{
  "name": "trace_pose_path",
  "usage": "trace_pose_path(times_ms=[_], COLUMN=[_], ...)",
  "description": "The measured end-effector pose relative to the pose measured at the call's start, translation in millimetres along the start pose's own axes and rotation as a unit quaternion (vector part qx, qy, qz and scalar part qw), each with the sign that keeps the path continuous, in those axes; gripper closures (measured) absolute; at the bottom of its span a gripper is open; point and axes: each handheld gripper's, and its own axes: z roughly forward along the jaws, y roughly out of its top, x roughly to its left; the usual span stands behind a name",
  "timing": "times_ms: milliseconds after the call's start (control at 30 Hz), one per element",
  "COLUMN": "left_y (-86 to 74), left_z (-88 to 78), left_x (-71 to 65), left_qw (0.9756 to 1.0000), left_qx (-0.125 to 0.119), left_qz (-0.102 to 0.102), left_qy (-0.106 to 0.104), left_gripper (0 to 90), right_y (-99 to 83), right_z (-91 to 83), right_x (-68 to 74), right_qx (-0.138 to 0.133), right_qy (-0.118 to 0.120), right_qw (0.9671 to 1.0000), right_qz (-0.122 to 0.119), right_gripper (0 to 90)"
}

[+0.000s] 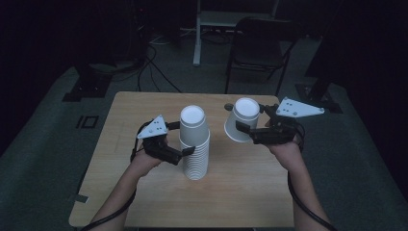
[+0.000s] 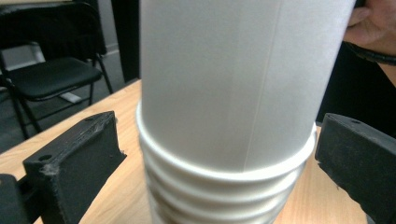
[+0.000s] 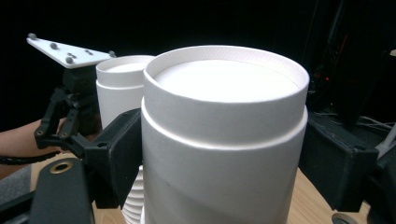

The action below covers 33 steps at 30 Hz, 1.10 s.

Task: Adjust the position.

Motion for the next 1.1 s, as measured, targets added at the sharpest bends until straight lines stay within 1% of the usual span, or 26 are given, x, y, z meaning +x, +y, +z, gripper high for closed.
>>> trace_pose_path(times_ms=[33,67,100,133,167,200,233,333,400,433,467,500,533,633,667,700,733,767,800,833,867,900,967,1000,1067,1100], left_y=[0.0,-1.1,-2.3,-3.6,-5.3,-9.5,-9.5,-17.8,-23.7,-29.6,-29.6,-35.2,-35.2,-43.2,-45.2,-48.3,-49.5,-49.5,-52.7,-52.7,-55.0,-57.8,-63.5,-66.3,-71.8,-71.8], left_z=[0.0,-2.8,-5.8,-8.9,-12.2,-18.5,-18.5,-26.0,-29.9,-33.5,-33.5,-35.8,-35.8,-40.2,-41.3,-42.4,-42.2,-42.2,-40.9,-40.9,-39.5,-37.8,-34.5,-33.5,-31.8,-31.8], left_x=[0.0,-0.7,-1.2,-1.2,-1.9,-2.6,-2.6,-3.5,-4.8,-6.9,-6.9,-9.3,-9.3,-12.5,-13.4,-16.6,-18.5,-18.5,-23.6,-23.6,-25.5,-28.2,-32.4,-34.5,-39.5,-39.5], left_qw=[1.0000,1.0000,1.0000,1.0000,0.9999,0.9999,0.9999,0.9998,0.9997,0.9996,0.9996,0.9995,0.9995,0.9994,0.9993,0.9993,0.9994,0.9994,0.9996,0.9996,0.9996,0.9997,0.9995,0.9995,0.9994,0.9994], left_qx=[0.000,-0.002,-0.004,-0.002,-0.005,-0.007,-0.007,-0.006,-0.005,-0.003,-0.003,-0.001,-0.001,-0.006,-0.007,-0.004,0.000,0.000,0.009,0.009,0.011,0.011,0.025,0.024,0.027,0.027], left_qz=[0.000,0.000,-0.001,-0.002,-0.002,-0.007,-0.007,-0.013,-0.016,-0.020,-0.020,-0.022,-0.022,-0.027,-0.032,-0.032,-0.030,-0.030,-0.024,-0.024,-0.025,-0.023,-0.019,-0.018,-0.021,-0.021], left_qy=[0.000,0.005,0.006,0.005,0.010,0.010,0.010,0.017,0.015,0.018,0.018,0.021,0.021,0.022,0.018,0.020,0.015,0.015,0.012,0.012,0.002,0.002,-0.003,0.001,-0.005,-0.005], left_gripper=[0.4,0.4,0.4,0.4,0.4,0.4,0.4,0.5,0.4,0.5,0.5,0.5,0.5,0.5,0.5,0.5,0.5,0.5,0.5,0.5,0.5,0.5,0.5,0.5,0.5,0.5], right_y=[-2.1,-2.1,-6.9,-9.4,-12.1,-14.8,-14.8,-26.0,-31.3,-33.7,-36.2,-38.5,-40.7,-46.7,-48.4,-50.1,-51.8,-51.8,-55.5,-55.5,-57.3,-59.1,-62.6,-64.3,-69.0,-69.0], right_z=[0.1,0.1,0.0,-0.1,-0.3,-0.6,-0.6,-2.5,-4.4,-5.3,-6.2,-6.9,-7.5,-9.4,-10.0,-10.7,-11.4,-11.4,-13.1,-13.1,-14.2,-15.4,-18.1,-19.2,-21.7,-21.7], right_x=[-0.4,-0.4,-1.1,-1.4,-1.7,-2.1,-2.1,-3.6,-4.3,-4.6,-4.7,-5.0,-5.1,-5.5,-5.4,-5.4,-5.2,-5.2,-5.0,-5.0,-5.0,-5.5,-6.2,-7.0,-7.8,-7.8], right_qx=[0.001,0.001,0.004,0.006,0.008,0.010,0.010,0.013,0.012,0.012,0.011,0.011,0.012,0.013,0.015,0.017,0.017,0.017,0.018,0.018,0.018,0.018,0.016,0.018,0.021,0.021], right_qy=[-0.001,-0.001,-0.004,-0.004,-0.006,-0.006,-0.006,-0.011,-0.011,-0.012,-0.011,-0.011,-0.012,-0.015,-0.016,-0.018,-0.021,-0.021,-0.024,-0.024,-0.028,-0.027,-0.029,-0.028,-0.032,-0.032], right_qw=[1.0000,1.0000,1.0000,1.0000,0.9999,0.9999,0.9999,0.9997,0.9997,0.9996,0.9996,0.9995,0.9994,0.9993,0.9993,0.9992,0.9991,0.9991,0.9990,0.9990,0.9989,0.9989,0.9987,0.9986,0.9983,0.9983], right_qz=[0.002,0.002,0.004,0.005,0.006,0.008,0.008,0.015,0.020,0.022,0.025,0.028,0.029,0.032,0.032,0.031,0.032,0.032,0.033,0.033,0.032,0.033,0.038,0.041,0.043,0.043], right_gripper=[19.6,19.6,19.6,19.6,19.6,19.6,19.6,19.6,19.6,19.6,19.6,19.6,19.6,19.6,19.5,19.5,19.5,19.5,19.6,19.6,19.6,19.5,19.5,19.5,19.5,19.5])
